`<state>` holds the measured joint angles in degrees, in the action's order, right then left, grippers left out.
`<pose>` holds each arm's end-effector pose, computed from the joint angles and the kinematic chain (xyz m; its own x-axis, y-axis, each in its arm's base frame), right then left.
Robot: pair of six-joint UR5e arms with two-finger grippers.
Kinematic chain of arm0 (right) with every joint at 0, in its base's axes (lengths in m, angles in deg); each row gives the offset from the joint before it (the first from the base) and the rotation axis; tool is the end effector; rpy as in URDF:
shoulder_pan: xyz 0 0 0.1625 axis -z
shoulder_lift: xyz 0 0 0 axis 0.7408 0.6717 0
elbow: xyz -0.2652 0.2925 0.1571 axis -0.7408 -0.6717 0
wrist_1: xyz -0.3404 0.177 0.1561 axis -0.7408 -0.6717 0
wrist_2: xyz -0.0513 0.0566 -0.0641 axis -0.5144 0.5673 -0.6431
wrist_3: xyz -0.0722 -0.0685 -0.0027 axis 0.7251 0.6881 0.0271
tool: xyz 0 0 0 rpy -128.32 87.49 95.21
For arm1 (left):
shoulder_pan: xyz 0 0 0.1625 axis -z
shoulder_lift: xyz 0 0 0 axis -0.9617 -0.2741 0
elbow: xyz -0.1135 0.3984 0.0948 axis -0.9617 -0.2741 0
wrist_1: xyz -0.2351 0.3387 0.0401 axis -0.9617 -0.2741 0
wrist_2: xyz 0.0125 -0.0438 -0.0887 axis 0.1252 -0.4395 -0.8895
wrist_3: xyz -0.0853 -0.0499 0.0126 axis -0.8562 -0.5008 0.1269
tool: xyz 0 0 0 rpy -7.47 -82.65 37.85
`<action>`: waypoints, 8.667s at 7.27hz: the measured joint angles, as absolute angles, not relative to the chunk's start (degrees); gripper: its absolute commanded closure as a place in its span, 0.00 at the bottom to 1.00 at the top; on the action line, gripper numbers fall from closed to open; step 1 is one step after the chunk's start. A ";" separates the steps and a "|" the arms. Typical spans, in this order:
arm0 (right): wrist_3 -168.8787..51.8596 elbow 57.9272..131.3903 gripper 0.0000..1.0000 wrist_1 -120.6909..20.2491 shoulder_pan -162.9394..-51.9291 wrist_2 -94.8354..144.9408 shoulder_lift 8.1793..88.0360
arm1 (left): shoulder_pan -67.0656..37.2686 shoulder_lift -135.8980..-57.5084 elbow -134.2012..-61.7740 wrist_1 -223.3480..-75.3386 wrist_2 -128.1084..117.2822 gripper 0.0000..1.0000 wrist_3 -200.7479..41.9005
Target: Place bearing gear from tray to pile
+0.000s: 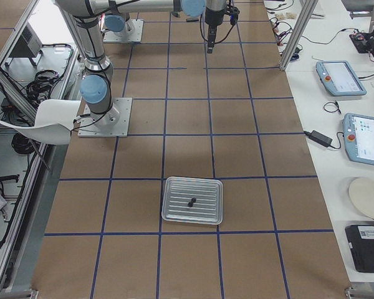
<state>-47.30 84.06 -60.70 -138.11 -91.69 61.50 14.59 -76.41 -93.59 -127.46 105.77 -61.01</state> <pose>0.1297 -0.5382 0.4880 -0.9941 0.0846 0.0676 0.0866 0.9959 0.0267 -0.1226 -0.4883 0.5156 -0.9991 0.0413 0.0063 0.0413 0.9991 0.0043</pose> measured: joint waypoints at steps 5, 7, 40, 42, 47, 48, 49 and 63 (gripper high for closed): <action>-1.27 84.80 0.00 -59.58 -107.41 -96.44 63.37 | 14.58 -76.35 -93.59 -127.46 105.77 0.00 -61.00; 21.20 85.55 0.00 -64.30 -96.82 -96.88 57.90 | 14.58 -76.39 -93.59 -127.46 105.77 0.00 -61.00; -16.93 100.05 0.83 -77.12 -120.79 -88.18 58.83 | 14.59 -76.36 -93.69 -127.46 105.77 0.00 -60.95; -39.97 99.89 0.83 -79.88 -132.64 -85.40 57.75 | 14.61 -76.36 -93.70 -127.51 105.71 0.00 -61.07; -75.80 99.42 0.49 -105.20 -155.41 -80.49 41.44 | 14.68 -76.16 -93.69 -127.55 105.68 0.00 -61.09; -76.54 99.41 0.27 -107.06 -156.25 -78.73 39.60 | 14.68 -76.15 -93.69 -127.55 105.68 0.00 -61.09; -76.76 99.32 0.24 -107.82 -156.51 -78.03 38.88 | 14.68 -76.15 -93.68 -127.55 105.68 0.00 -61.09; 14.86 93.36 0.33 -83.57 -91.68 -93.42 48.26 | 34.43 -100.05 -99.48 -98.43 102.20 0.00 -82.18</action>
<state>14.86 93.36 -83.57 -91.68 -93.42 48.26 34.43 -100.05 -99.48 -98.43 102.20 -82.18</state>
